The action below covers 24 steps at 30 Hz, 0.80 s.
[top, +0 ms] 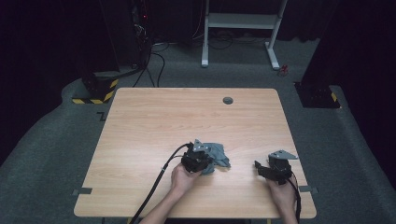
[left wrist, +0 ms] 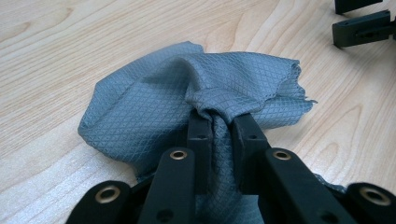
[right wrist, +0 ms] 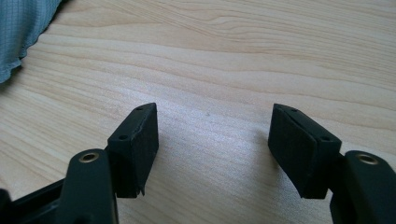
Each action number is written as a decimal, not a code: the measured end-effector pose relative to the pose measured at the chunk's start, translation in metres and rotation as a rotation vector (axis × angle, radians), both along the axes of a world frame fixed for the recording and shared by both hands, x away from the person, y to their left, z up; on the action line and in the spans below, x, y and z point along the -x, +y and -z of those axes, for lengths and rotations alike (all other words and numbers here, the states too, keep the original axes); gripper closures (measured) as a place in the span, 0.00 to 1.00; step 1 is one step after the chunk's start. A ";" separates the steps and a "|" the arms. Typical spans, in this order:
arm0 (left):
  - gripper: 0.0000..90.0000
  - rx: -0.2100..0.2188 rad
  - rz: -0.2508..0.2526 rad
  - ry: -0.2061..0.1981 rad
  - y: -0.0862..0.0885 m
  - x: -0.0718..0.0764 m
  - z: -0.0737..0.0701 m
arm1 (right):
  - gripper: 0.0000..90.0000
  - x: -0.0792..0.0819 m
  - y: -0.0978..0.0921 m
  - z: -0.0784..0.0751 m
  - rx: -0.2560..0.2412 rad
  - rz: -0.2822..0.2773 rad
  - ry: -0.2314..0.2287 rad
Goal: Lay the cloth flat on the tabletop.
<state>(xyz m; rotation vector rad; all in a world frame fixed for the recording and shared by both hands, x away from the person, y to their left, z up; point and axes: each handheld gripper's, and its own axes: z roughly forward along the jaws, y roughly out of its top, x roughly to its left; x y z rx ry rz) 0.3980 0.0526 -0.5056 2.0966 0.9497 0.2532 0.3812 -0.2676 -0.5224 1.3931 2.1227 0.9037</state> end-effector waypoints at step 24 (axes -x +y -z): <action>0.83 -0.004 0.038 -0.046 0.011 0.013 -0.006 | 0.37 0.000 0.000 0.000 0.000 -0.001 0.000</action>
